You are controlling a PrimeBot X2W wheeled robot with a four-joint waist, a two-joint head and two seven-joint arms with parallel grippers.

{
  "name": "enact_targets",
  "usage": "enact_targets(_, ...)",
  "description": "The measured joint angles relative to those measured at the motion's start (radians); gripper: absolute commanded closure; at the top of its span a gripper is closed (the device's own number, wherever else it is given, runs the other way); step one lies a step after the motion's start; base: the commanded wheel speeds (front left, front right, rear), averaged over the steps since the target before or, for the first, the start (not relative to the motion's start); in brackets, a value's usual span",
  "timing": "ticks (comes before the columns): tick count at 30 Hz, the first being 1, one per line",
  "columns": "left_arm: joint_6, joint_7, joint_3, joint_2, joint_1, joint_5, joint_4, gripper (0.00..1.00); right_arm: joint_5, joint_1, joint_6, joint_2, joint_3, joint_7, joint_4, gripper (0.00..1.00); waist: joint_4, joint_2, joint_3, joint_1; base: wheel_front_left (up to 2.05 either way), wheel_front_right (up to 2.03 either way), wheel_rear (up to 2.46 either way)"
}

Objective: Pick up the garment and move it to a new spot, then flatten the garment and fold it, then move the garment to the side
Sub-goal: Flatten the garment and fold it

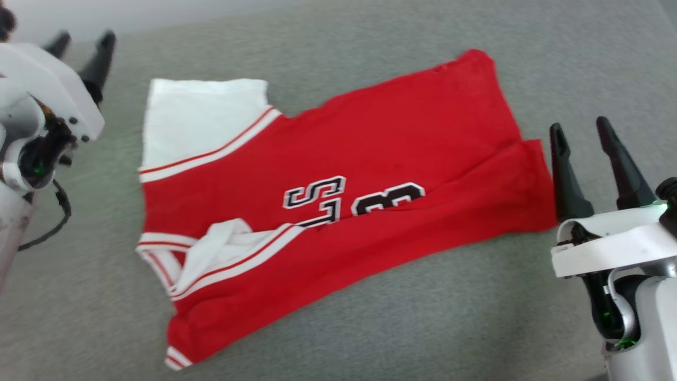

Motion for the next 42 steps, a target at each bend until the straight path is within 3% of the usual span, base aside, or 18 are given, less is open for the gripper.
enact_targets(3, -0.053, 0.182, -0.065, -0.022, -0.042, -0.001, 0.110, 0.00, 0.010, 0.000, 0.000, 0.003, 0.022, -0.006, 0.013, 0.00, -0.041, 0.0000, 0.014, 0.0000, 0.00, 0.00, 0.00)
enact_targets(8, -0.077, 0.408, -0.082, -0.035, -0.116, -0.052, 0.255, 0.00, 0.024, 0.002, 0.000, 0.002, 0.043, -0.011, 0.026, 0.00, -0.102, 0.0000, 0.035, 0.0000, 0.00, 0.00, 0.00)
enact_targets(14, -0.097, 0.563, -0.113, -0.046, -0.155, -0.064, 0.342, 0.00, 0.041, 0.006, 0.000, -0.002, 0.056, -0.012, 0.033, 0.00, -0.153, 0.0000, 0.059, 0.0000, 0.00, 0.00, 0.00)
enact_targets(20, -0.106, 0.626, -0.137, -0.063, -0.195, -0.055, 0.372, 0.00, 0.044, 0.012, 0.000, -0.012, 0.058, -0.003, 0.028, 0.00, -0.161, 0.0000, 0.087, 0.0000, 0.00, 0.00, 0.00)
enact_targets(21, -0.109, 0.625, -0.135, -0.068, -0.200, -0.058, 0.374, 0.31, 0.045, 0.011, 0.000, -0.014, 0.059, -0.002, 0.026, 0.00, -0.159, 0.0000, 0.090, 0.0000, 0.00, 0.00, 0.00)
enact_targets(22, -0.110, 0.625, -0.136, -0.073, -0.204, -0.058, 0.376, 0.95, 0.045, 0.007, 0.000, -0.019, 0.062, 0.004, 0.023, 0.00, -0.155, 0.0000, 0.092, 0.0000, 0.00, 0.00, 0.00)
enact_targets(23, -0.113, 0.625, -0.139, -0.077, -0.208, -0.057, 0.376, 1.00, 0.046, 0.001, 0.000, -0.024, 0.065, 0.008, 0.021, 0.00, -0.151, 0.0000, 0.094, 0.0000, 0.00, 0.00, 0.00)
enact_targets(30, -0.123, 0.612, -0.140, -0.098, -0.223, -0.064, 0.368, 1.00, 0.107, -0.185, 0.000, -0.119, 0.170, 0.130, 0.072, 0.00, -0.123, 0.0000, 0.108, 0.0000, 0.00, 0.00, 0.00)
enact_targets(34, -0.124, 0.611, -0.150, -0.119, -0.242, -0.064, 0.344, 1.00, 0.130, -0.354, 0.000, -0.176, 0.253, 0.216, 0.190, 0.00, -0.094, 0.0000, 0.122, 0.0000, 0.00, 0.00, 0.00)
enact_targets(42, -0.126, 0.588, -0.178, -0.151, -0.285, -0.064, 0.248, 1.00, 0.288, -0.667, 0.000, -0.253, 0.476, 0.436, 0.442, 0.00, -0.021, 0.0000, 0.170, 0.0000, 0.00, 0.00, 0.00)
